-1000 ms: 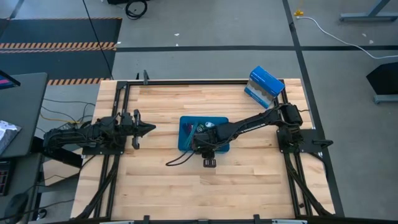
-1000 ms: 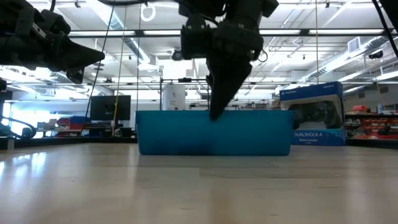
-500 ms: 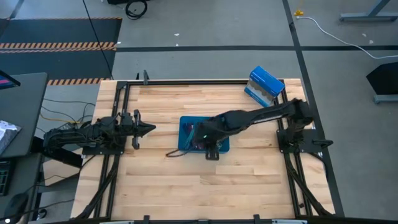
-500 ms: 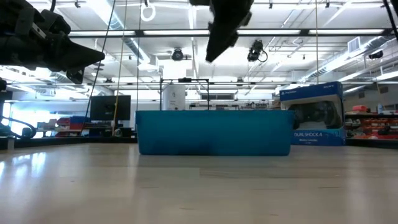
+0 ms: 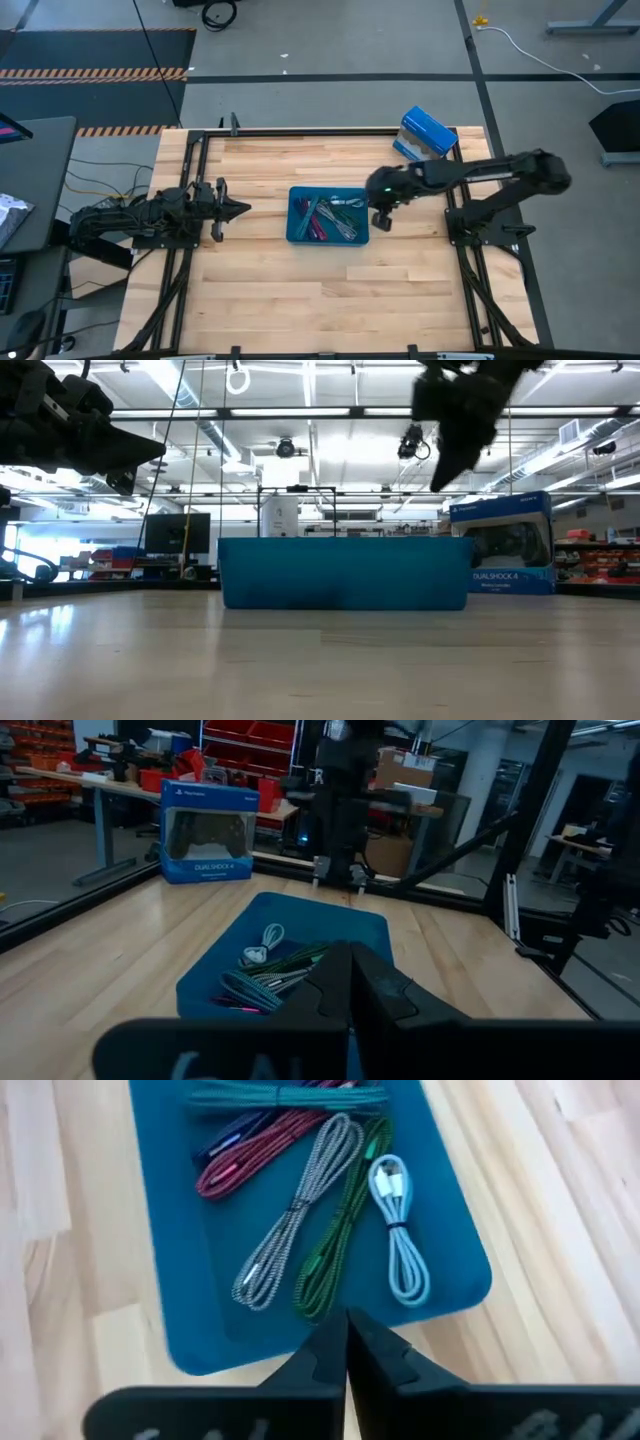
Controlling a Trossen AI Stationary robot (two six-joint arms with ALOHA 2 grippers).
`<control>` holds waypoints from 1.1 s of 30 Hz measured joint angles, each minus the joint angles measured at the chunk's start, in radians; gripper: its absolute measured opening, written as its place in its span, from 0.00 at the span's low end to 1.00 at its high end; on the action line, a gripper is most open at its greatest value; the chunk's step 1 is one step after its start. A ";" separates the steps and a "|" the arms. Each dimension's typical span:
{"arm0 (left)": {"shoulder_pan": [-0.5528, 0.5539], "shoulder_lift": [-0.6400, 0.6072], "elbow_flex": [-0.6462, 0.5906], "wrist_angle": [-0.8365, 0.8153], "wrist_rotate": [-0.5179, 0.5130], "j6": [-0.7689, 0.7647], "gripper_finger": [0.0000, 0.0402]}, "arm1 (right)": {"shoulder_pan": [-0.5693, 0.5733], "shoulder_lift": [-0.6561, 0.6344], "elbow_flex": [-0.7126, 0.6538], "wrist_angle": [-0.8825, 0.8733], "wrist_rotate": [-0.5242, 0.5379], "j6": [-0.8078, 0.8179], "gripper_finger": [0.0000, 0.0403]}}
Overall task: Pick and place USB-C Cables
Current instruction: Return to Home Position
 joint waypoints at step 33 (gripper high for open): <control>0.000 0.000 -0.001 0.010 0.001 0.000 0.01 | -0.094 -1.128 -0.952 0.736 -0.117 0.047 0.00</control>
